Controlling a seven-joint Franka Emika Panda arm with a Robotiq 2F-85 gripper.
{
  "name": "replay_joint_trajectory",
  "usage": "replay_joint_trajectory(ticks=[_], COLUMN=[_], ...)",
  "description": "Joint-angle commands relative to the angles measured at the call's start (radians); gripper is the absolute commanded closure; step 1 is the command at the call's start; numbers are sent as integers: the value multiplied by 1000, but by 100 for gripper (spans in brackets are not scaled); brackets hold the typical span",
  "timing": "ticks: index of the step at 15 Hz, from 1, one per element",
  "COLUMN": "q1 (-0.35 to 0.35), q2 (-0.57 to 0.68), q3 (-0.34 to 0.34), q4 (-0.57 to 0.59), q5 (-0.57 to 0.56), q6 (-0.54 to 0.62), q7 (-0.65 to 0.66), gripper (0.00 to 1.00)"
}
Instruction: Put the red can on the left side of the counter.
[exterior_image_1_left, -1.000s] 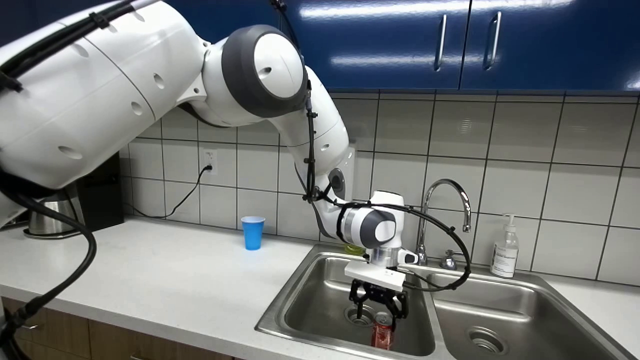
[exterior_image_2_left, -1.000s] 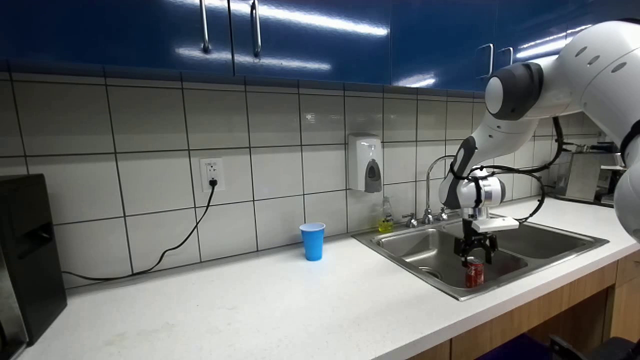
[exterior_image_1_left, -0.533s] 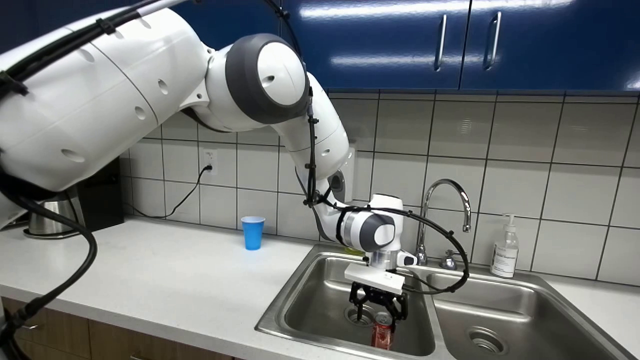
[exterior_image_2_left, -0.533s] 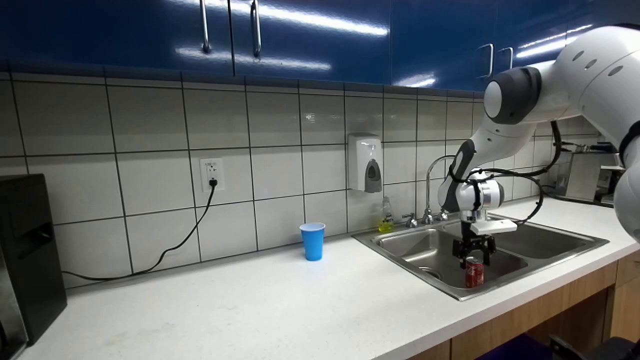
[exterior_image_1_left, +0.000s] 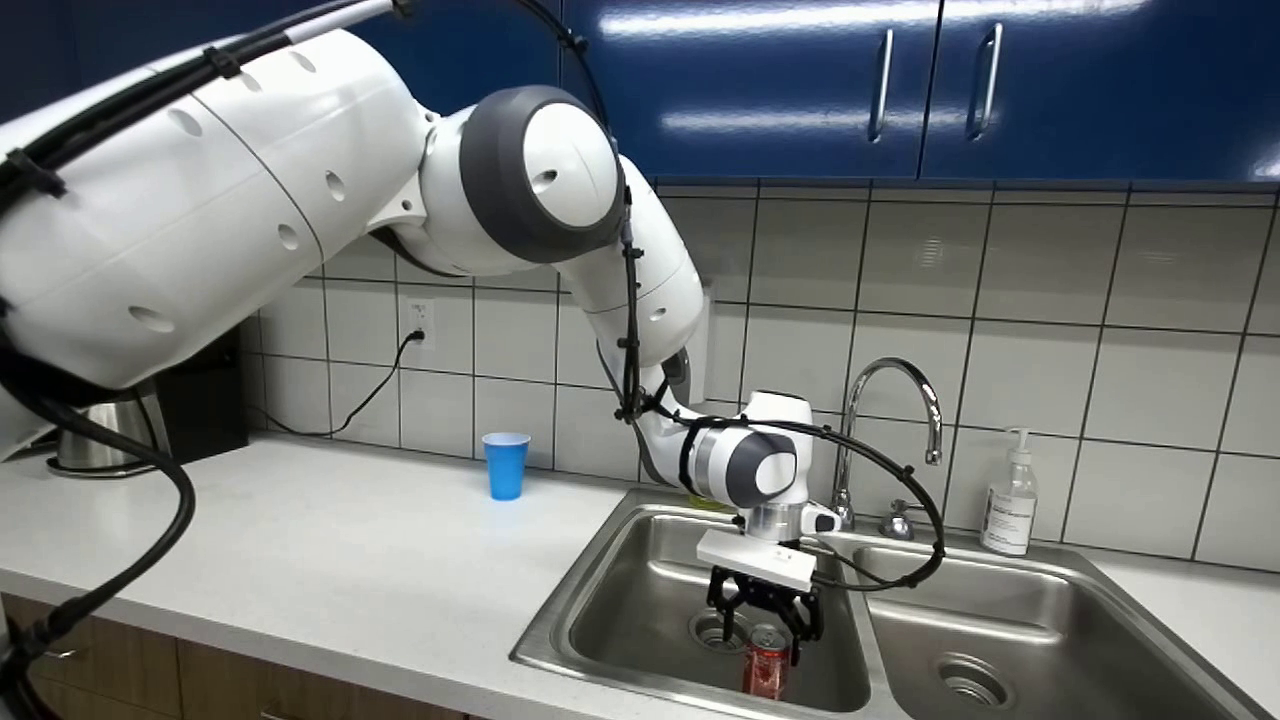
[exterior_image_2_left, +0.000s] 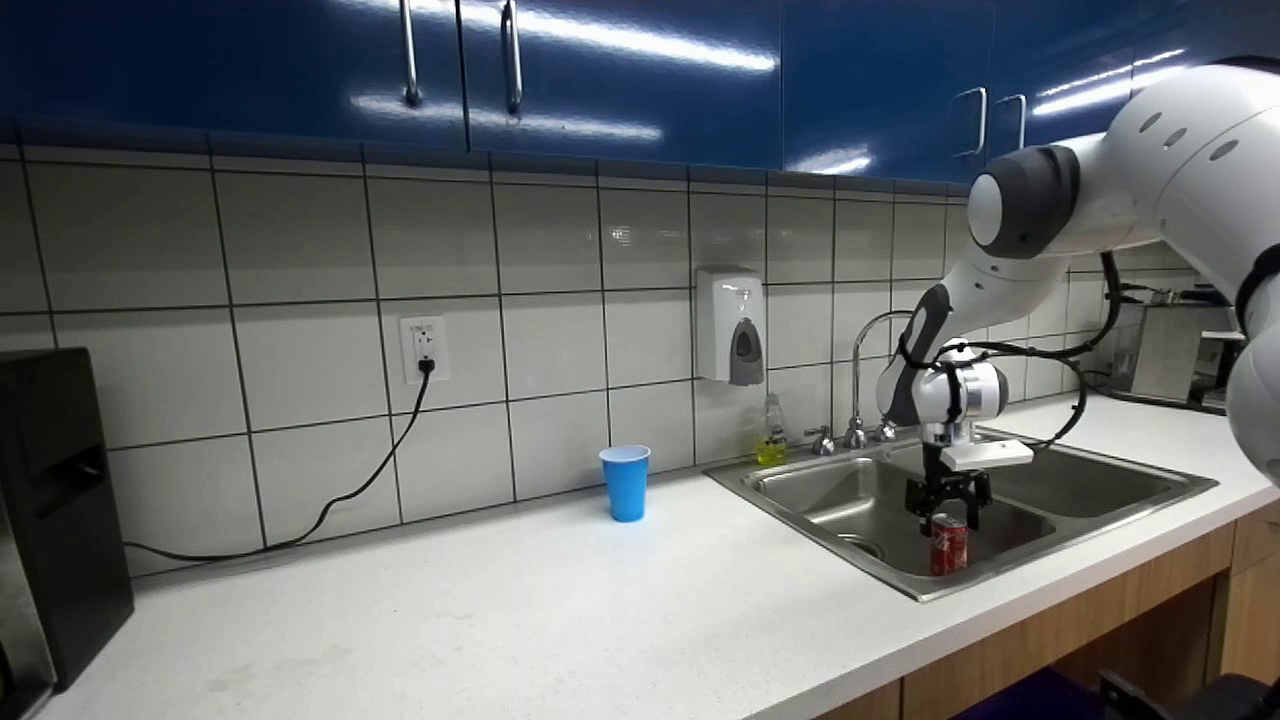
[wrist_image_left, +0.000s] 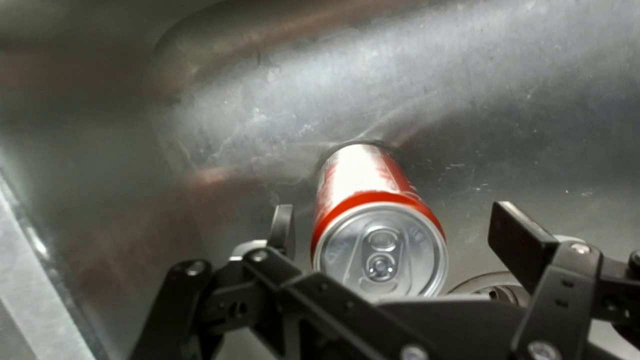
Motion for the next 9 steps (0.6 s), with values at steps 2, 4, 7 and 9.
replay_joint_trajectory(ticks=[2, 4, 7, 9], q1=[-24, -24, -25, -25], q2=[45, 55, 69, 76], q3=[20, 19, 18, 16], q4=[74, 89, 109, 120], q5=[6, 3, 2, 1], q6=[-15, -24, -36, -47], q7=[11, 11, 13, 16], gripper=[0, 0, 0, 0])
